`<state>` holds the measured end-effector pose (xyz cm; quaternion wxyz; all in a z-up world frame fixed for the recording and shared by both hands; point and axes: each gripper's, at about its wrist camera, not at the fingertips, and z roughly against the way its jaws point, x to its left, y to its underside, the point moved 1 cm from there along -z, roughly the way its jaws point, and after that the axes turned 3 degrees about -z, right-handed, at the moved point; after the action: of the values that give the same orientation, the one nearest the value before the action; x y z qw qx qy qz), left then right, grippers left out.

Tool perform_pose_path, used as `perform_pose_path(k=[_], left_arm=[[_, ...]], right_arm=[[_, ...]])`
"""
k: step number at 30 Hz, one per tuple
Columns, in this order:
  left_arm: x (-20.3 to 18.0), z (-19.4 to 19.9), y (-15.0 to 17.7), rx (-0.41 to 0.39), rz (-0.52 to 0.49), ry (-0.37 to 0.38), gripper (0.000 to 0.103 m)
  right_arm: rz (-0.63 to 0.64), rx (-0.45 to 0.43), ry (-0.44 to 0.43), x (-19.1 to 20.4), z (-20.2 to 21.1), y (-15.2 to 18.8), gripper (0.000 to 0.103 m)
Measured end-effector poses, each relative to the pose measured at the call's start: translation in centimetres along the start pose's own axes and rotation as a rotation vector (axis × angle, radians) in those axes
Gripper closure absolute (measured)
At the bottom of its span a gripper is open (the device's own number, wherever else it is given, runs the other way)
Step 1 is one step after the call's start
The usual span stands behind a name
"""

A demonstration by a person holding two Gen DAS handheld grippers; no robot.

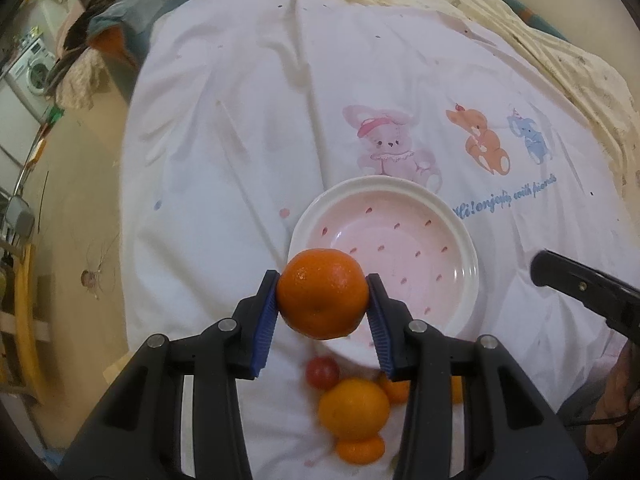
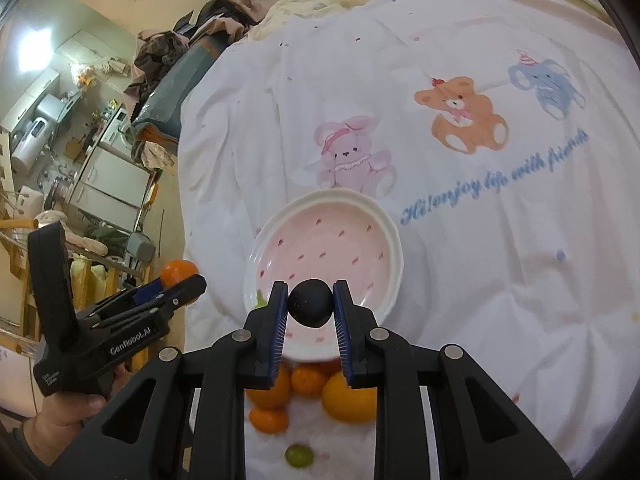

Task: Organize fruits
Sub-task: 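Carry both fruits over the pink plate and open both tools to drop them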

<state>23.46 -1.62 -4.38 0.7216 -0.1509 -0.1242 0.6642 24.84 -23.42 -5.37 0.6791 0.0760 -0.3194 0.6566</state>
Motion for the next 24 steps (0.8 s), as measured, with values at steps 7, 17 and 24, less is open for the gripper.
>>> perform_pose_path(k=[7, 17, 24], left_arm=[[-0.5, -3.7, -1.4, 0.020, -0.016, 0.013, 0.065], [-1.1, -8.0, -1.6, 0.037, -0.061, 0.051, 0.065], [-0.8, -10.3, -1.5, 0.093, -0.051, 0.042, 0.065]], right_arm=[[0.028, 0.045, 0.046, -1.4, -4.5, -2.1, 0.079], [-0.008, 0.109, 0.045, -4.2, -9.2, -2.6, 0.079], [-0.075, 0.156, 0.021, -5.8, -10.4, -3.1, 0.079]])
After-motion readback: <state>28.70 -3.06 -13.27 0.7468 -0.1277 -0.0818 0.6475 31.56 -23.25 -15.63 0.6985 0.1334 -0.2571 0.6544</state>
